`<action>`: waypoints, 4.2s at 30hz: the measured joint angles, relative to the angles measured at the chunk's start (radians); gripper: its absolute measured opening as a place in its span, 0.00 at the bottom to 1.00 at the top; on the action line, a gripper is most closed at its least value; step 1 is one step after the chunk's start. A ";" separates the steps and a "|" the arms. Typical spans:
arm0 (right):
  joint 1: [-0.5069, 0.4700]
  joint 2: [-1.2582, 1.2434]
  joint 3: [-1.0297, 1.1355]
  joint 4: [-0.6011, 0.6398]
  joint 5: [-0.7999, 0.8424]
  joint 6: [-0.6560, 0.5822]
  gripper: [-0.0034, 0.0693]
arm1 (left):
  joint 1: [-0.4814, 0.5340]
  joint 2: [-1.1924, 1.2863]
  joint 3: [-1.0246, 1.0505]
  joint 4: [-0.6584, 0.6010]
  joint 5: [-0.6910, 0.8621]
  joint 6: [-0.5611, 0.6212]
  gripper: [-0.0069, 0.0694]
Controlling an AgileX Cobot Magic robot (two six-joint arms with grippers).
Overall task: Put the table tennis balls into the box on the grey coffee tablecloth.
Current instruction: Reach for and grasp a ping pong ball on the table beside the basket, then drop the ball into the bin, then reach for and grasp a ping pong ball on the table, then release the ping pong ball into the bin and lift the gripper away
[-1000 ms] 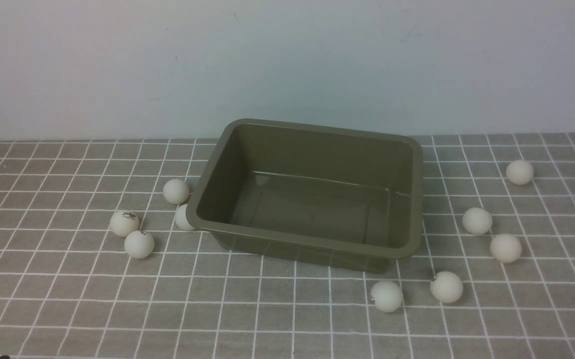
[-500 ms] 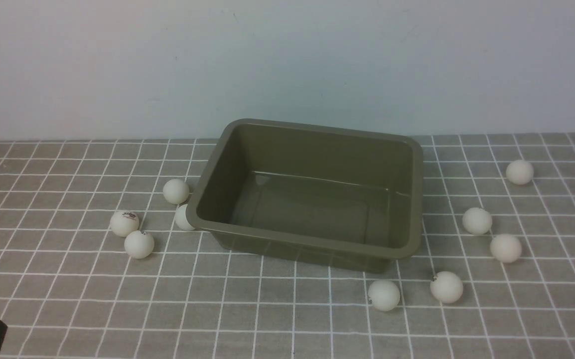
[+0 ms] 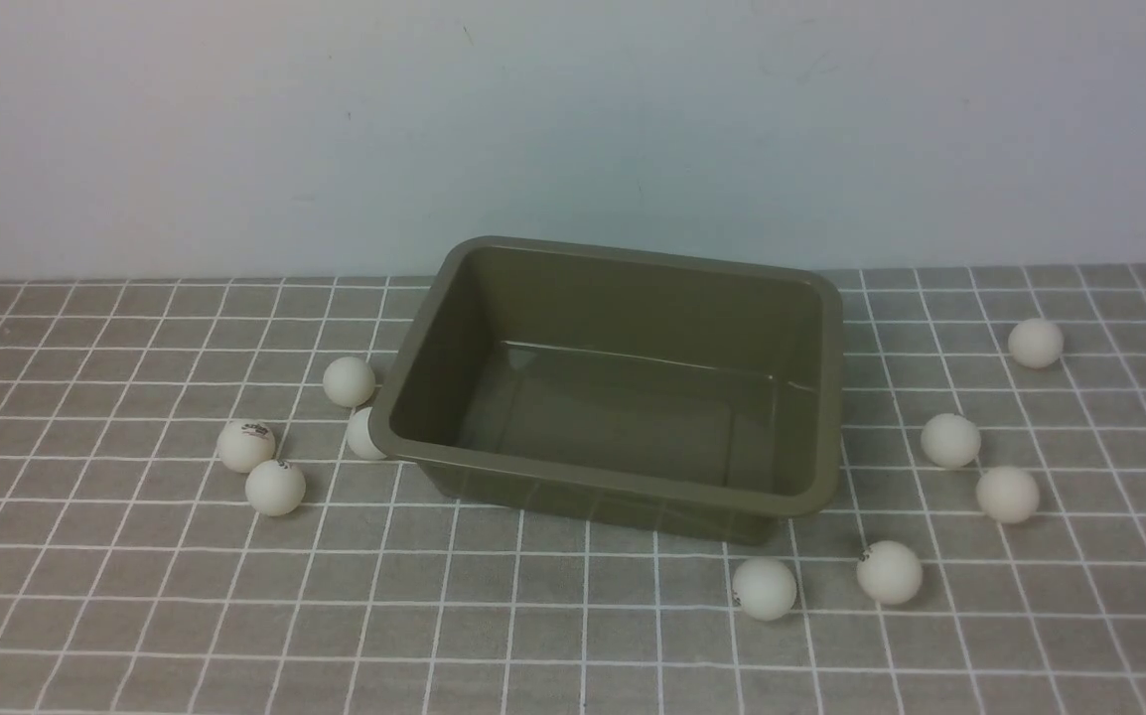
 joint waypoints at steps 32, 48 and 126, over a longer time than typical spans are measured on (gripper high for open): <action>0.053 0.749 -0.930 -0.169 1.116 -0.268 0.03 | 0.000 1.625 -1.023 0.710 0.812 0.223 0.15; 0.053 0.749 -0.930 -0.167 1.111 -0.269 0.03 | 0.000 1.942 -1.168 0.736 0.711 0.208 0.73; 0.316 1.884 -1.597 -0.074 0.871 -0.295 0.65 | 0.062 2.010 -1.566 0.823 1.178 0.153 0.40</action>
